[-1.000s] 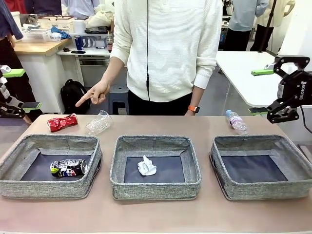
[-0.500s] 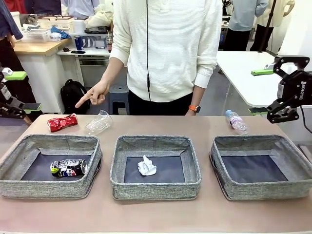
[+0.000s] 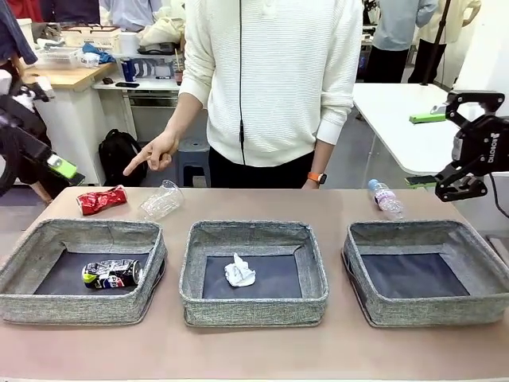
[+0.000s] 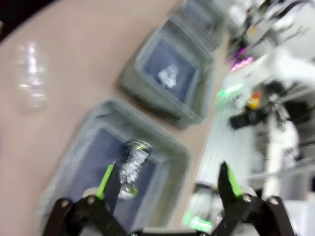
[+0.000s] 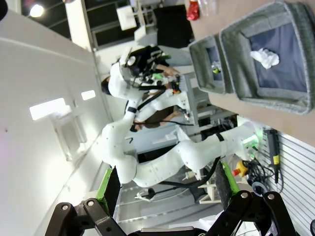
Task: Sort the waste into the appropriate baskets.
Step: Pick up the waste item pointed out by the person.
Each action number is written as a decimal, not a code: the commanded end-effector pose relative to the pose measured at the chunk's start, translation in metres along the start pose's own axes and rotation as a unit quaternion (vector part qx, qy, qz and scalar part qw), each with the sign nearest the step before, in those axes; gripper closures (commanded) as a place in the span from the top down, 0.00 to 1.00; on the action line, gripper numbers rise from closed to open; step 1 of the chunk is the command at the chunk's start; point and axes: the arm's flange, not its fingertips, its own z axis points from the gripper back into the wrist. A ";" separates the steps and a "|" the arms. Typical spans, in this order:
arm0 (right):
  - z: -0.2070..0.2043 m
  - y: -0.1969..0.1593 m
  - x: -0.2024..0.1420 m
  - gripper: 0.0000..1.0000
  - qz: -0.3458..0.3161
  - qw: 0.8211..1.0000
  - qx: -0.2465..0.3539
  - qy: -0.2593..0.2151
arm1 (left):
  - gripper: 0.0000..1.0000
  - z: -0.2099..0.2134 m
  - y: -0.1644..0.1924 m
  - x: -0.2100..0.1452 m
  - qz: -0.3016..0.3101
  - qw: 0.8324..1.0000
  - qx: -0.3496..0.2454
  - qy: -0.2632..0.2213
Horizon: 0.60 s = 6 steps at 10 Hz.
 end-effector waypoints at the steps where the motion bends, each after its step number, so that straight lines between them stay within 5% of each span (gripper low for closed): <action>1: 0.000 0.002 0.001 1.00 0.005 1.000 0.009 0.003 | 1.00 0.013 0.016 0.008 -0.259 0.901 0.329 0.114; 3: 0.000 0.002 0.001 1.00 0.005 1.000 0.009 0.003 | 1.00 0.018 0.038 0.030 -0.341 0.834 0.394 0.185; 5: 0.000 0.002 0.001 1.00 0.005 1.000 0.009 0.003 | 1.00 -0.003 0.057 0.040 -0.376 0.798 0.389 0.266; 6: 0.000 0.002 0.001 1.00 0.005 1.000 0.009 0.003 | 1.00 -0.007 0.064 0.053 -0.384 0.782 0.434 0.227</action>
